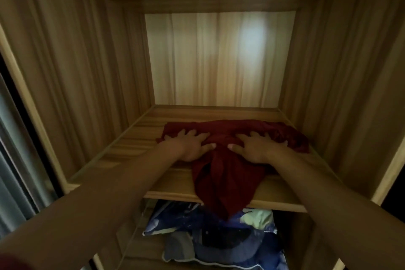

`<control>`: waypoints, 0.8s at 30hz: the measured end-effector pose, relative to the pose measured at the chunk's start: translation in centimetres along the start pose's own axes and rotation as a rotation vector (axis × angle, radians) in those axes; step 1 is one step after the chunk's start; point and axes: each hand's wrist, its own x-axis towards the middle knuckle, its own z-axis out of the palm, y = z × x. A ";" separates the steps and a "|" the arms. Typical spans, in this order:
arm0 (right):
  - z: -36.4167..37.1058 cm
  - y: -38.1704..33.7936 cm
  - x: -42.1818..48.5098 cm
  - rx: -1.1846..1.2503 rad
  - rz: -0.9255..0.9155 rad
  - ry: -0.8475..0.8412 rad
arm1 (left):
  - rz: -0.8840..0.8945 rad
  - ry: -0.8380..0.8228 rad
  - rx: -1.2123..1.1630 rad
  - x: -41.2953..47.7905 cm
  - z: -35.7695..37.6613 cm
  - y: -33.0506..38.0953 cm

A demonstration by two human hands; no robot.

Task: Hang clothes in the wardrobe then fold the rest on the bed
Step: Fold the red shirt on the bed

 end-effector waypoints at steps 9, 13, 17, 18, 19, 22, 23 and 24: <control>-1.0 2.9 7.0 -0.009 0.105 -0.007 | 0.001 0.012 0.023 8.3 -1.5 2.0; -1.7 4.0 9.8 -0.018 0.131 -0.023 | 0.016 0.025 0.029 12.0 -1.9 2.2; -1.9 4.9 12.8 -0.014 0.149 -0.021 | 0.033 0.038 0.046 15.5 -2.0 2.2; -2.0 5.1 13.5 -0.013 0.151 -0.017 | 0.044 0.036 0.070 16.2 -2.1 2.1; -2.0 5.3 14.1 -0.016 0.153 -0.013 | 0.052 0.036 0.086 16.9 -2.1 2.1; -2.0 5.6 15.7 -0.025 0.151 0.000 | 0.039 0.060 0.041 18.4 -2.2 1.9; -1.9 5.6 16.1 -0.026 0.152 0.003 | 0.041 0.061 0.029 18.7 -2.2 1.8; -1.9 5.7 16.4 -0.024 0.152 0.004 | 0.043 0.058 0.025 18.8 -2.2 1.8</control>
